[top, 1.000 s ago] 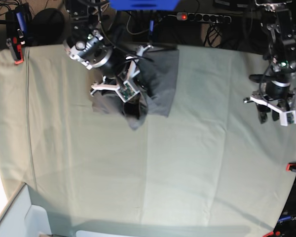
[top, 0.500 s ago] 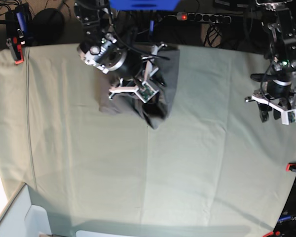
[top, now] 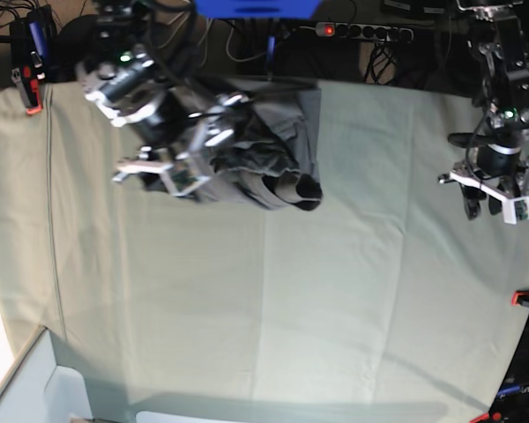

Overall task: Layout the t-shirt on the table in an organized manner, then fold the t-shirt properly
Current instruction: 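Lift the grey t-shirt end with the right gripper and fold it over the bundle, then press and adjust the folded end with the right gripper on the bundle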

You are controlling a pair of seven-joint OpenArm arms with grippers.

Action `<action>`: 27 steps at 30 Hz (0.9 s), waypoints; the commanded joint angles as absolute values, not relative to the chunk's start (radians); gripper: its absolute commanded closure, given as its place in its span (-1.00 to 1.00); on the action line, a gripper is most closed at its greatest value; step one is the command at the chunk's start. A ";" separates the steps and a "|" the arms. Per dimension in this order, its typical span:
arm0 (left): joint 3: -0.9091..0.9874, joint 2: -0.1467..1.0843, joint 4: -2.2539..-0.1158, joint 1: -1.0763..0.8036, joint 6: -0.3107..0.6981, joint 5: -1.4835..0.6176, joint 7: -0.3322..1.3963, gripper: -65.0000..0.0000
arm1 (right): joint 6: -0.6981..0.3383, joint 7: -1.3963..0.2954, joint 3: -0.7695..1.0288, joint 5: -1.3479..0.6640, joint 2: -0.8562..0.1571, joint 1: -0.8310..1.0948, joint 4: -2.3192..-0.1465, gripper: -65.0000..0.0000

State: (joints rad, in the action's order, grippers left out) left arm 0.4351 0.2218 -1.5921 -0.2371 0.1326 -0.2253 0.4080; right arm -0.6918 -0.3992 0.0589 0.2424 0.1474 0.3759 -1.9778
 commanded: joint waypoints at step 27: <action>0.512 0.242 -1.561 -0.229 0.133 -0.226 0.381 0.25 | -0.698 -0.372 -0.306 0.226 -0.079 0.437 -1.894 0.10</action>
State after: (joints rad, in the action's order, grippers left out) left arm 0.5095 0.2283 -1.5455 -0.2375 0.1349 -0.2241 0.4076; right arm -0.6914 -0.3969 -0.3035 0.2466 -0.0849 0.4370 -1.8767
